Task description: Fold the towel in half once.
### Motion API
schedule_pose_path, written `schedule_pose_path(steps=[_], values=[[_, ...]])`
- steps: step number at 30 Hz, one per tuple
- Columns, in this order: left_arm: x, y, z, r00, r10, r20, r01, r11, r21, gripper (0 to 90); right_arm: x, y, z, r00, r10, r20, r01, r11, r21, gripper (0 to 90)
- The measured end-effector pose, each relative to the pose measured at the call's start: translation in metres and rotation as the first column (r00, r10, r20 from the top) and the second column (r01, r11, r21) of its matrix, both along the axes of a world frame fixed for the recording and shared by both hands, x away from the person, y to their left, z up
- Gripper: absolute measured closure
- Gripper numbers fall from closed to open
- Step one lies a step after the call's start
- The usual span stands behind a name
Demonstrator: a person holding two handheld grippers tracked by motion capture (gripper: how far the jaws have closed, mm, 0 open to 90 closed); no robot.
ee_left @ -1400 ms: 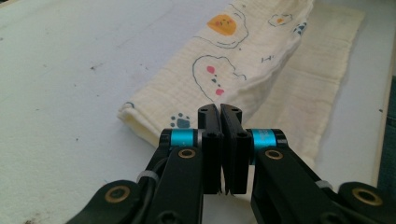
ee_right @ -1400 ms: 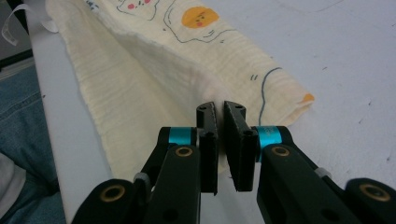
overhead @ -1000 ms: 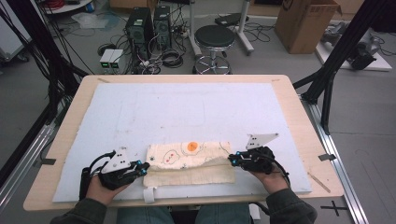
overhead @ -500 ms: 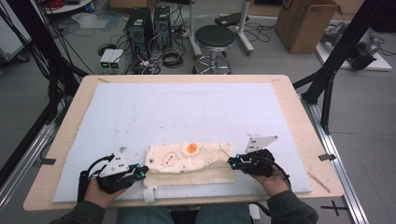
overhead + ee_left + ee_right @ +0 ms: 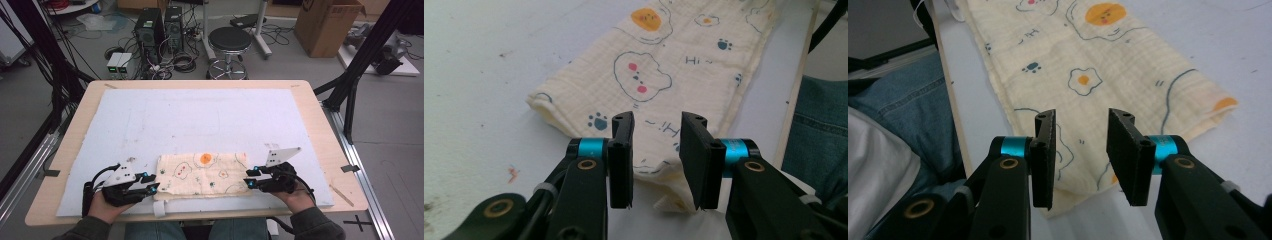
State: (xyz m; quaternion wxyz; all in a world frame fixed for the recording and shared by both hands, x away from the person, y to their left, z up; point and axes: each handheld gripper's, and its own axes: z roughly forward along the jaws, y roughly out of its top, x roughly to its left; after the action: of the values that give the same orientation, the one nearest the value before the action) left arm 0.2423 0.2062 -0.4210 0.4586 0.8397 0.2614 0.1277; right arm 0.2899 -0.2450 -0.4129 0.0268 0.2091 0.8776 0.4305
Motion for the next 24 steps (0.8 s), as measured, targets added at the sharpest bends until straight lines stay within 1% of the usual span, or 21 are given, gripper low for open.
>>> schedule_pose_path(steps=[1,3,6,8,10,11,12,13,14,15,16,18,20,23,24], values=[[0.0,-0.002,-0.002,0.9999,-0.009,-0.005,0.009,0.9999,0.014,67.2,0.0,0.002,-0.002,1.0,0.004,-0.003,-0.004,1.0,0.002,64.4],[0.001,-0.005,-0.006,0.9997,-0.018,-0.015,0.018,0.9994,0.03,67.6,0.0,0.007,-0.006,0.9998,0.02,-0.007,-0.02,0.9998,-0.009,64.5],[0.0,-0.007,-0.012,0.9992,-0.032,-0.025,0.034,0.9954,0.089,67.3,-0.001,0.013,-0.013,0.9987,0.048,-0.018,-0.049,0.9982,-0.035,64.5],[0.0,-0.008,-0.015,0.9982,-0.042,-0.043,0.046,0.9939,0.1,66.9,-0.002,0.014,-0.016,0.9977,0.063,-0.026,-0.065,0.9962,-0.059,64.6],[0.0,-0.008,-0.017,0.9976,-0.049,-0.049,0.055,0.9924,0.11,66.4,-0.003,0.014,-0.018,0.997,0.072,-0.029,-0.074,0.9945,-0.074,64.8],[0.0,-0.009,-0.018,0.9975,-0.05,-0.051,0.055,0.9926,0.108,66.4,-0.003,0.013,-0.019,0.9972,0.069,-0.028,-0.071,0.9938,-0.085,65.1],[0.0,-0.009,-0.018,0.9974,-0.056,-0.046,0.061,0.9911,0.118,66.3,-0.004,0.013,-0.021,0.997,0.073,-0.027,-0.076,0.9925,-0.096,65.4],[-0.001,-0.009,-0.019,0.9975,-0.056,-0.042,0.061,0.9916,0.115,66.1,-0.005,0.012,-0.022,0.9971,0.073,-0.021,-0.075,0.9907,-0.113,66.2],[-0.001,-0.009,-0.019,0.9975,-0.058,-0.041,0.063,0.991,0.118,65.9,-0.005,0.012,-0.024,0.997,0.075,-0.017,-0.077,0.9897,-0.121,66.7],[-0.001,-0.009,-0.02,0.9975,-0.061,-0.036,0.064,0.991,0.117,66.0,-0.006,0.012,-0.024,0.9972,0.074,-0.009,-0.075,0.9901,-0.119,67.7],[-0.001,-0.009,-0.02,0.9974,-0.064,-0.032,0.068,0.991,0.116,66.3,-0.007,0.012,-0.024,0.9975,0.07,-0.012,-0.071,0.9904,-0.119,68.4],[-0.001,-0.009,-0.02,0.9976,-0.066,-0.019,0.068,0.9888,0.133,68.7,-0.006,0.011,-0.025,0.9973,0.073,-0.004,-0.073,0.9902,-0.119,71.2],[-0.002,-0.01,-0.02,0.9973,-0.073,-0.012,0.074,0.9882,0.134,73.8,-0.005,0.011,-0.025,0.9974,0.072,0.003,-0.071,0.9903,-0.119,74.8],[-0.002,-0.01,-0.02,0.9977,-0.066,-0.012,0.067,0.9892,0.13,81.8,-0.006,0.011,-0.024,0.9978,0.066,0.0,-0.065,0.9903,-0.123,80.5],[-0.001,-0.01,-0.019,0.9972,-0.074,-0.007,0.075,0.9871,0.142,83.4,-0.005,0.012,-0.024,0.9974,0.071,0.013,-0.069,0.9901,-0.122,82.0]])
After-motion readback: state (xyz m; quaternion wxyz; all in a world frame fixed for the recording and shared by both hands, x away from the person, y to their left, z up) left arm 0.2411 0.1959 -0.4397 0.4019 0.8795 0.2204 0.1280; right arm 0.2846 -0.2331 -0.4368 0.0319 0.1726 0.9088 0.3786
